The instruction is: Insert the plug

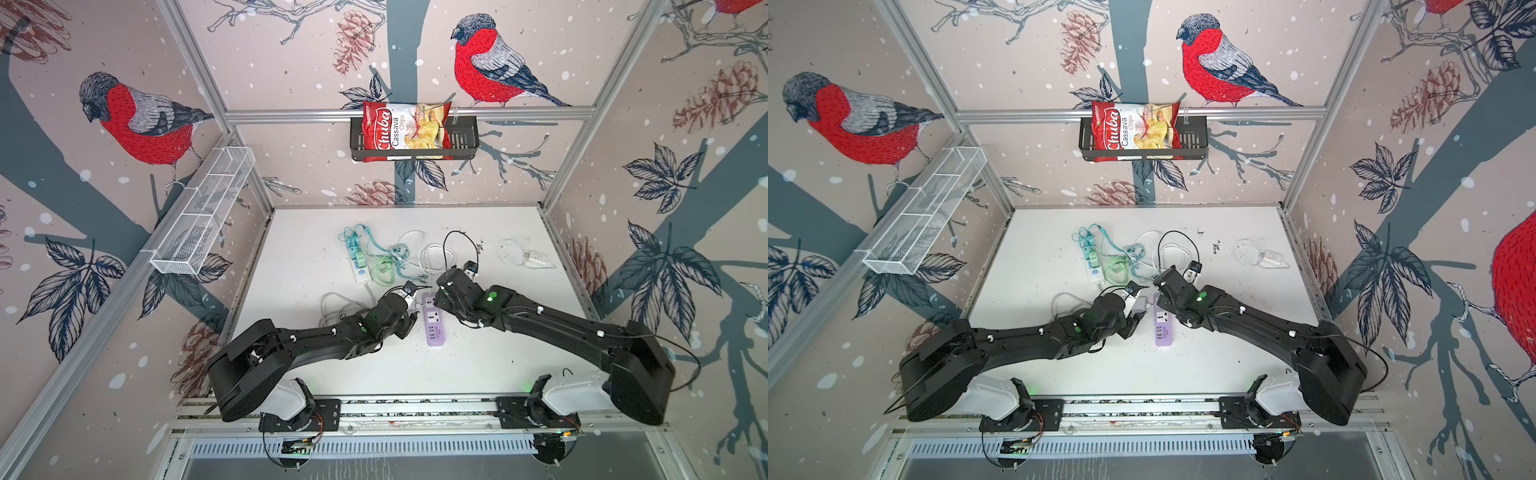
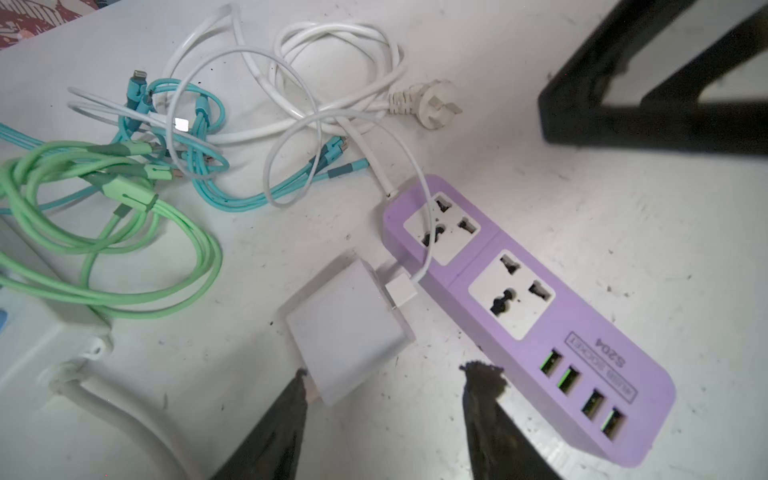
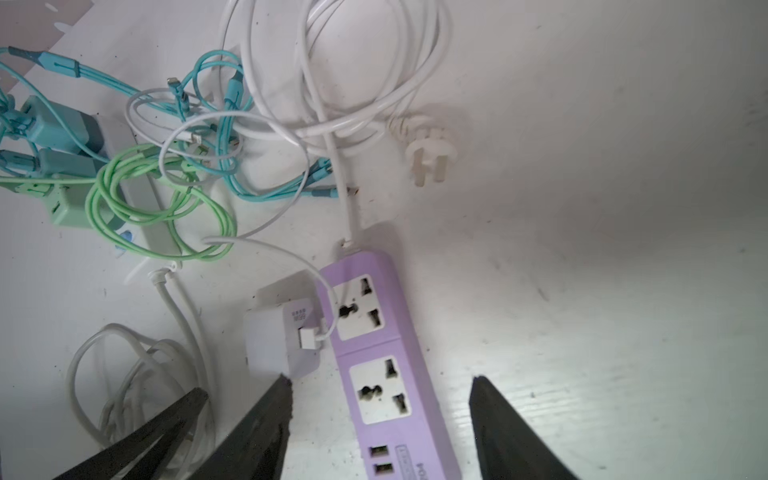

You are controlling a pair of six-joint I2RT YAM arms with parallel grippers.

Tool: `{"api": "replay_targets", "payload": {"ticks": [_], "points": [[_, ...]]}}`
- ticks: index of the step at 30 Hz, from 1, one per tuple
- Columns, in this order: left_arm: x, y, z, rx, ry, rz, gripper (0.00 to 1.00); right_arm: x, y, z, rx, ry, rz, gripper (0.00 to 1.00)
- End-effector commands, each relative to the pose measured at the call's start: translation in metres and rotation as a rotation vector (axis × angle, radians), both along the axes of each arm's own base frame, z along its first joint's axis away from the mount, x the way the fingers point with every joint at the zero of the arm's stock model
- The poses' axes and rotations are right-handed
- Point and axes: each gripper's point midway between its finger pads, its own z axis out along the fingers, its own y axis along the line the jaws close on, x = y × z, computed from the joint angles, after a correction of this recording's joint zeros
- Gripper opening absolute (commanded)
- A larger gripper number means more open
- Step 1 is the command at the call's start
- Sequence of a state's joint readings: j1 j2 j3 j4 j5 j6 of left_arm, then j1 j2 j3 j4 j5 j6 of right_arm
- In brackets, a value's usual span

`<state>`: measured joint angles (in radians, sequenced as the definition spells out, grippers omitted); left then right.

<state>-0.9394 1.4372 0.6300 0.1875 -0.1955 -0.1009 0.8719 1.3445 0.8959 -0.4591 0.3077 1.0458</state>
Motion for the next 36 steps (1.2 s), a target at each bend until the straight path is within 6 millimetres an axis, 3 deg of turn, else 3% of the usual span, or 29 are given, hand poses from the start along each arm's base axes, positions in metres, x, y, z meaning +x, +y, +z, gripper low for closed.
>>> {"api": "replay_targets", "payload": {"ticks": [1, 4, 8, 12, 16, 24, 29, 36], "points": [[-0.011, 0.011, -0.007, 0.129, 0.011, -0.088, 0.63, 0.008, -0.010, 0.009, -0.028, -0.061, 0.066, 0.69], [-0.001, 0.010, 0.003, 0.183, -0.051, -0.098, 0.63, 0.014, -0.021, 0.004, -0.002, -0.072, 0.092, 0.70], [0.006, 0.008, 0.001, 0.319, -0.051, -0.165, 0.64, 0.019, -0.029, 0.008, 0.009, -0.110, 0.139, 0.70], [0.006, 0.011, -0.019, 0.500, -0.023, -0.290, 0.64, 0.024, -0.039, 0.006, -0.011, -0.121, 0.157, 0.70], [0.008, 0.020, -0.042, 0.589, 0.081, -0.360, 0.63, 0.025, -0.037, 0.006, 0.042, -0.133, 0.201, 0.70], [0.017, 0.009, -0.032, 0.510, 0.020, -0.420, 0.63, 0.025, -0.037, -0.005, 0.057, -0.123, 0.249, 0.71], [0.017, 0.004, -0.038, 0.500, -0.001, -0.460, 0.63, 0.024, -0.038, -0.007, 0.059, -0.126, 0.250, 0.71], [0.039, 0.005, -0.044, 0.498, -0.029, -0.431, 0.63, 0.021, -0.044, -0.005, 0.052, -0.133, 0.238, 0.71]]}}
